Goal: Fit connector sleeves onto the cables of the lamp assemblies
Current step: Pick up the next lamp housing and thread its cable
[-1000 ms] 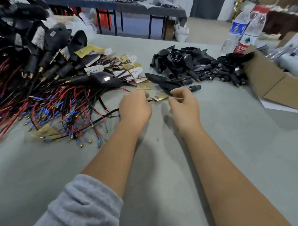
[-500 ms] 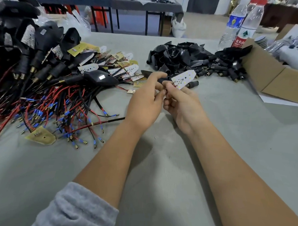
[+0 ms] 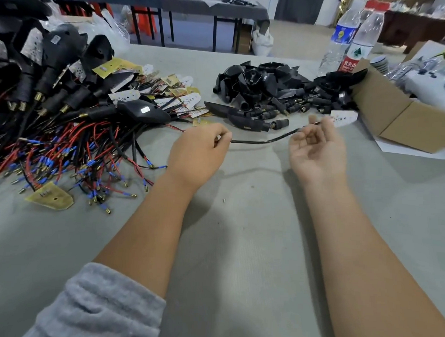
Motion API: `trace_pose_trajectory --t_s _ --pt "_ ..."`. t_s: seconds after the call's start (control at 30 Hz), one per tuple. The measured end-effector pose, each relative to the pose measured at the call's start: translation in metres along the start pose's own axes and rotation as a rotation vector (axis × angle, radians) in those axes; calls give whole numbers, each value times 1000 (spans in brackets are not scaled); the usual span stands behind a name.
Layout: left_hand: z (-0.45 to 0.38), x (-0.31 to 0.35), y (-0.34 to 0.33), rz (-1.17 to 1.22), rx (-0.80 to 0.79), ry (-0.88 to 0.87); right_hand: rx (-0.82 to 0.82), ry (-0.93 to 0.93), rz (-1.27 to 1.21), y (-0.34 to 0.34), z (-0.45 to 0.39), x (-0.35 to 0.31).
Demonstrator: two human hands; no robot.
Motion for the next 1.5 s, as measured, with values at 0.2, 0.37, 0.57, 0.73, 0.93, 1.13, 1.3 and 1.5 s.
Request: trace_pose_trajectory --t_s 0.2,0.37,0.57,0.73,0.93,1.13,1.3,1.5 --pt "2 8 -9 125 -46 -80 -265 -175 902 -14 8 52" --pt "0 9 -13 236 -71 -74 -269 -82 911 -18 5 46" --pt "3 22 -18 182 -92 -137 -150 102 869 -17 3 24" --pt "-4 -8 -14 -196 -102 -54 -22 318 1159 -17 4 7" --pt "-2 -69 6 -358 -130 360 -111 292 1254 -18 2 16" --pt "-7 -35 1 -250 23 186 -268 173 1492 -25 -10 42" --pt "-8 -7 -23 -168 -93 -32 -248 190 1718 -27 -18 49" --pt "-5 -6 -30 -132 -191 -49 -105 247 1647 -16 -8 34"
Point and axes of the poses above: each hand's wrist, its own z-axis away from the middle knuckle, its own y-axis out of the back of the hand, x = y × z, the point moved 8 cm from there along -z, towards the middle knuckle, and after that the axes turned 11 degrees about -z, right-handed, at the moved point
